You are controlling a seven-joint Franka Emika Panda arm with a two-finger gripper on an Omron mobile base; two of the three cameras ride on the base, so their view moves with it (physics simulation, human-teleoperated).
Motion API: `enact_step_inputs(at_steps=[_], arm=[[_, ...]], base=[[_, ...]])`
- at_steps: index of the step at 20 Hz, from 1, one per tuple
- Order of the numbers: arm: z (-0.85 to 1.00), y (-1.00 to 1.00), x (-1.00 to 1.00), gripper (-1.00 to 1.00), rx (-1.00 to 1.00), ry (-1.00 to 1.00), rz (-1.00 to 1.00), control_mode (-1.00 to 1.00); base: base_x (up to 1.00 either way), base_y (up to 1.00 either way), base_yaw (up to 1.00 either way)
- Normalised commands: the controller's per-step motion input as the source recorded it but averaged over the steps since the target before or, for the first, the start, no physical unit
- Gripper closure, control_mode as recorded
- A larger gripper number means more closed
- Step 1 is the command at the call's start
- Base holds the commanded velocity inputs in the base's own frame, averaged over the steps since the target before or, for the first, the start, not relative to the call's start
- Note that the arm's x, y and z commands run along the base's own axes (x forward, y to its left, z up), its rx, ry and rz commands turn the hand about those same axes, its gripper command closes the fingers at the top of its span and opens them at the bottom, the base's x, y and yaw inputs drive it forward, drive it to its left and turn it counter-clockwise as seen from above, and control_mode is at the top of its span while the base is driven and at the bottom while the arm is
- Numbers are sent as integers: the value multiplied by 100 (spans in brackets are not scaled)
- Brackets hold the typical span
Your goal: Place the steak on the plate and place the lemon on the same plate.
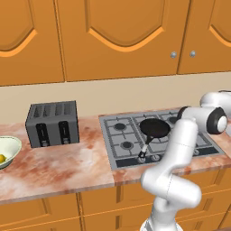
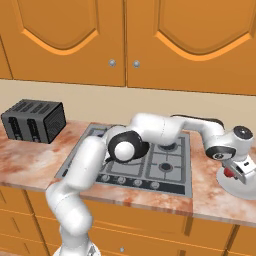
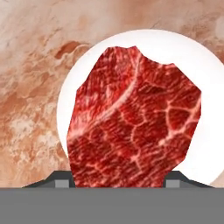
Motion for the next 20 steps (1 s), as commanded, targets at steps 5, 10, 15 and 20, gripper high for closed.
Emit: enact_step_inputs(at_steps=[5,10,15,20], arm=[[-25,-1,27,100,1,4,0,-100],[-33,0,23,100,0,6,0,-100],[-29,-6,15,100,0,1,0,-100],[-17,-21,0,100,0,0,0,-100]], base=[[0,0,0],[0,0,0],[0,0,0],[0,0,0]])
